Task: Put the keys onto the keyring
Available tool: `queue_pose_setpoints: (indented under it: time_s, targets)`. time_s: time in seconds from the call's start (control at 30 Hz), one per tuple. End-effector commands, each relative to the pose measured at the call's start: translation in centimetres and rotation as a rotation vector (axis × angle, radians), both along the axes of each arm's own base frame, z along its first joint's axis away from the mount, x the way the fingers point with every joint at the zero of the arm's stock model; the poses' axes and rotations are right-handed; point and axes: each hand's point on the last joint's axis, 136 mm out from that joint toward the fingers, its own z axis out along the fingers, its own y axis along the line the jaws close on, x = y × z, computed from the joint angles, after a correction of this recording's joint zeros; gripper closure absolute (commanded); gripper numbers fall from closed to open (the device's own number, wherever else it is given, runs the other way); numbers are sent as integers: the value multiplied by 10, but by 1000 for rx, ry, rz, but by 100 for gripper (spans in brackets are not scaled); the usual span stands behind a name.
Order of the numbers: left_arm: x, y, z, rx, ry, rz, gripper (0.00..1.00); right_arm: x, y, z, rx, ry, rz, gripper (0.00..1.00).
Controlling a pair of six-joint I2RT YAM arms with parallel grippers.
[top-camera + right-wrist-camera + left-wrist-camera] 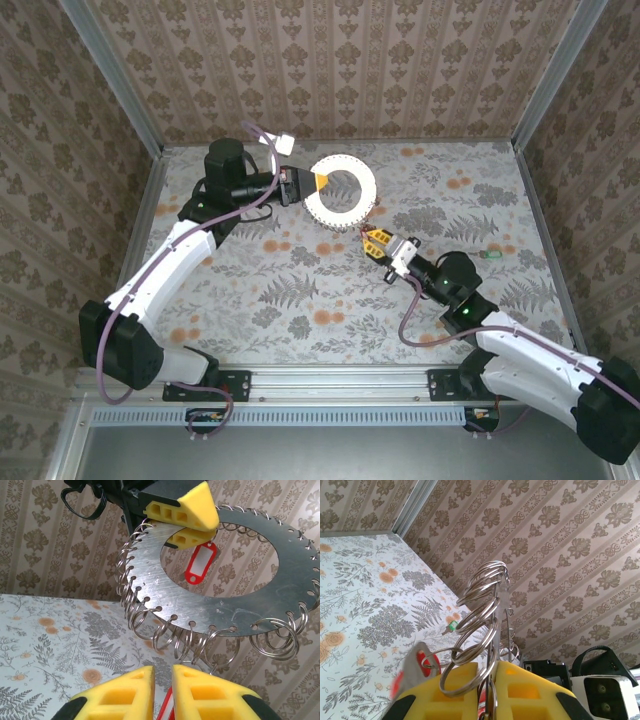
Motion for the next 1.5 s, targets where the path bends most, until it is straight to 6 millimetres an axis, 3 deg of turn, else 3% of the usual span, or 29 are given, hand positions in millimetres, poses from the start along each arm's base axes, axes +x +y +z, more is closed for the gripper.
queue_pose_setpoints:
  time_s: [0.0, 0.63, 1.47]
  targets:
    - [-5, 0, 25, -29, -77, -33, 100, 0, 0, 15, 26, -60, -10, 80]
    - [-5, 0, 24, -26, -71, -32, 100, 7, 12, 36, 67, -104, 19, 79]
    - [-4, 0, 25, -27, -66, -26, 100, 25, 7, 33, 64, -101, -117, 74]
